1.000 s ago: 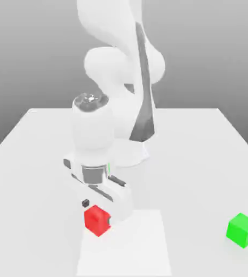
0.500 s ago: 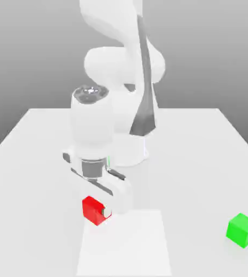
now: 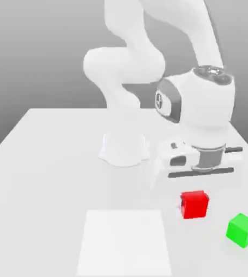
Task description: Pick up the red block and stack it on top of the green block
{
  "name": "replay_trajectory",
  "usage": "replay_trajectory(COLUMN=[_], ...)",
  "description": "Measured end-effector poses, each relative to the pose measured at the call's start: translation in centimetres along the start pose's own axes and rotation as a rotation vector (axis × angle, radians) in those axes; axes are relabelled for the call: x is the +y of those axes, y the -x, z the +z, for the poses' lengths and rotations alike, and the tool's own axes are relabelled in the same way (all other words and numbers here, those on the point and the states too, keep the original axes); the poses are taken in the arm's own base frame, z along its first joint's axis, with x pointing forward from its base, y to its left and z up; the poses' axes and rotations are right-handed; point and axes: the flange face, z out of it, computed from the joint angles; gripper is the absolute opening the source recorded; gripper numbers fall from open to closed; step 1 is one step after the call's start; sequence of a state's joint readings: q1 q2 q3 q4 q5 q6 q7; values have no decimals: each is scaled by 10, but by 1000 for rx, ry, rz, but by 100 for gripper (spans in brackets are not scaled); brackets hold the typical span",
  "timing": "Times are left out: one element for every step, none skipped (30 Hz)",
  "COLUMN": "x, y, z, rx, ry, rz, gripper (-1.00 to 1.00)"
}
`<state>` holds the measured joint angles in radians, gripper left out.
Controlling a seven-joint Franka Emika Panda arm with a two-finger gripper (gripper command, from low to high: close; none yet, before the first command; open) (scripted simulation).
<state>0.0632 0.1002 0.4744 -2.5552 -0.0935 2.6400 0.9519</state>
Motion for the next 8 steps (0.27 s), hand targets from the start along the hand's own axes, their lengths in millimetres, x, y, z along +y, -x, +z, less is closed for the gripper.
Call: replay_trajectory(x=[-20,-35,-42,-46,-47,-47,-47,-47], y=[7,12,15,17,18,18,18,18], z=[4,13,24,37,47,47,47,47], rx=[1,3,4,4,3,3,3,3], ry=[-1,-3,-4,-3,-3,-3,-3,-3], rz=[-88,-151,-183,-200,-209,-209,-209,-209], gripper=[-100,-100,-100,-100,100,100,100,100])
